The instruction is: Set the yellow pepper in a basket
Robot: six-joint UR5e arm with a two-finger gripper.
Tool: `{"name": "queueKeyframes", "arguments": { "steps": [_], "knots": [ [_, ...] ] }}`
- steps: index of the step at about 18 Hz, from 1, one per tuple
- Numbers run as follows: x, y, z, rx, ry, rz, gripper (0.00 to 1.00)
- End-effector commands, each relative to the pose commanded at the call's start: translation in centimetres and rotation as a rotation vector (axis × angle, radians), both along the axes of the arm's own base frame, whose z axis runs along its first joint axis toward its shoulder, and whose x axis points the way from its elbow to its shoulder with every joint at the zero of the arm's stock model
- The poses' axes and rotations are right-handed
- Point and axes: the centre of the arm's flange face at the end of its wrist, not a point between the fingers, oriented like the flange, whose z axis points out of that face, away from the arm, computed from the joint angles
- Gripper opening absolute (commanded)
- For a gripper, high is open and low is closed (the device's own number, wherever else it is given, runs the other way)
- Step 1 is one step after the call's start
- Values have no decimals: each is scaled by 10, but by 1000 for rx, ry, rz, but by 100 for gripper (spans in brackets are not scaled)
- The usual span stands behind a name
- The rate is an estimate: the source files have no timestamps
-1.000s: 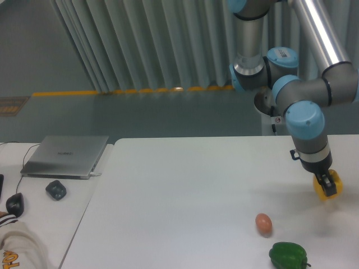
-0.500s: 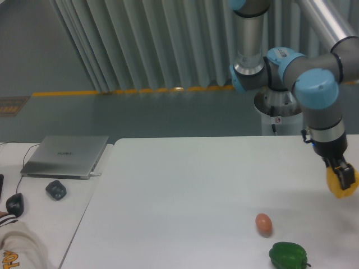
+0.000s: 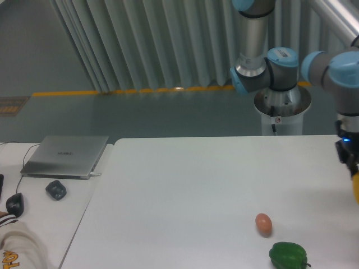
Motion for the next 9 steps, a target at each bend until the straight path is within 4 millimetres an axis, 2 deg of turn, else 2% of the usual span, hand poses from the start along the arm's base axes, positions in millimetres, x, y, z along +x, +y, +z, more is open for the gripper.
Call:
{"name": "queueKeyframes", "arguments": {
  "steps": [5, 9],
  "knots": [
    [-40, -31, -9, 25, 23, 86, 48],
    [-63, -53, -15, 42, 19, 132, 48]
  ]
}}
